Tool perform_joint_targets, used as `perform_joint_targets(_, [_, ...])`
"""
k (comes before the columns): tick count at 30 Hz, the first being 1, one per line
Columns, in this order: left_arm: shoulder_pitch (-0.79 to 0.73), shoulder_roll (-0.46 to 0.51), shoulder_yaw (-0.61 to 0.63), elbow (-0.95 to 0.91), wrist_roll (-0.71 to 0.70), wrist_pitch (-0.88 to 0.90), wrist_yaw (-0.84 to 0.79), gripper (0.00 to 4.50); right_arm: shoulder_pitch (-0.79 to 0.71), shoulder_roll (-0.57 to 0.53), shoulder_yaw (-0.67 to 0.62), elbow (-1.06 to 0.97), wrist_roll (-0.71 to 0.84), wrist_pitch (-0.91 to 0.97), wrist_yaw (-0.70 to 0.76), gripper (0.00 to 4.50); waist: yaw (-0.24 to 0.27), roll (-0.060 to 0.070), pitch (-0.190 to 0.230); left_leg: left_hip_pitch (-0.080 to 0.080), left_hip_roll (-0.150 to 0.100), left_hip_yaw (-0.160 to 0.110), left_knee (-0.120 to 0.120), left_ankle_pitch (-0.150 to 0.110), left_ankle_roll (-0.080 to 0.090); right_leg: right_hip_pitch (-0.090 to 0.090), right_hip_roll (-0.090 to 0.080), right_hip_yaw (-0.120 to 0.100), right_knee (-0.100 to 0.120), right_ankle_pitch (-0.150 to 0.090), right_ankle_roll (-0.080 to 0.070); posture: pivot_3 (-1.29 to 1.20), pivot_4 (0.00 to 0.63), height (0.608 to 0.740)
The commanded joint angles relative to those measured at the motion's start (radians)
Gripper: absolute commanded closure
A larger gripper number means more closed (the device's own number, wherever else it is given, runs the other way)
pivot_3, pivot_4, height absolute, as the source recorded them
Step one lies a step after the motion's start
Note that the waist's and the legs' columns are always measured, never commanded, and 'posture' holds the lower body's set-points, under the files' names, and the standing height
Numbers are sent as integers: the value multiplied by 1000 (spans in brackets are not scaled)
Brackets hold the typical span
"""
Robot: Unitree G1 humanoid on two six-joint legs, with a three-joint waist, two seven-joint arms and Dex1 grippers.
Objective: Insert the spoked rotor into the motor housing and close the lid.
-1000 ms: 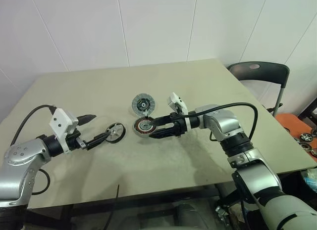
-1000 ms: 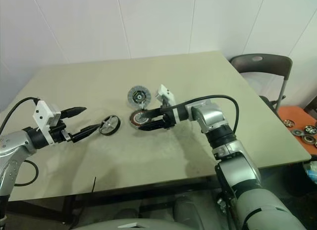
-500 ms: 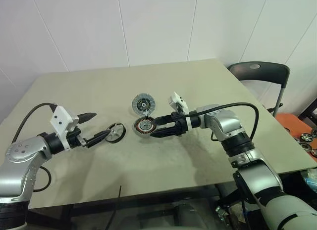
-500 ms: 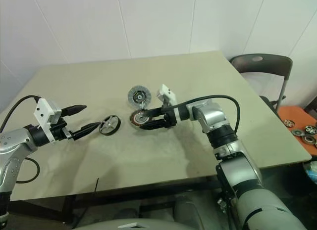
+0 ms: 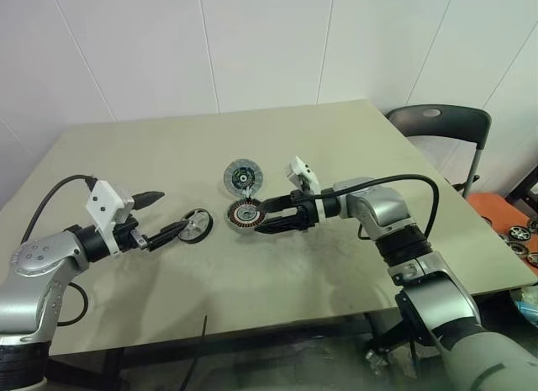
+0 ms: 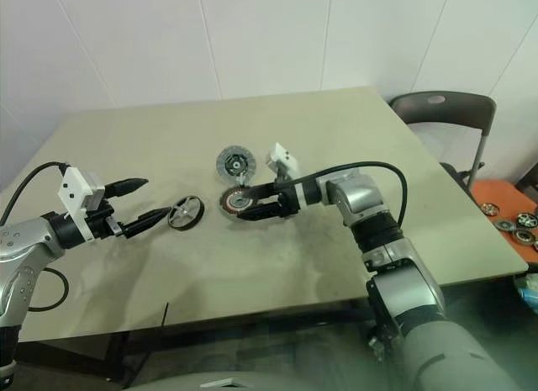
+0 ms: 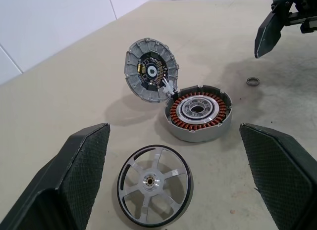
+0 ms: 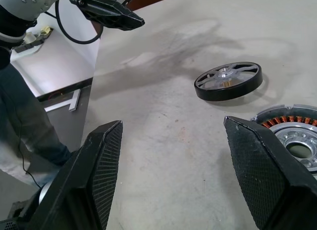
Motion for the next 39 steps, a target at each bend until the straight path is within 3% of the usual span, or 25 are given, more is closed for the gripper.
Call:
perform_joint_targets(1, [-14,12,17,-6,1,-18,-4,43,-20,2,-15,-25,6,-9,0,1064,0,0,0,0,0,0,0,0,0,0,0,0,0,0,0,0,0,740])
perform_joint_targets(39, [-26,7,12,1,4,-17,-9,43,-25,-1,-14,-16,2,-13,-1,1064,0,0,0,0,0,0,0,0,0,0,0,0,0,0,0,0,0,740])
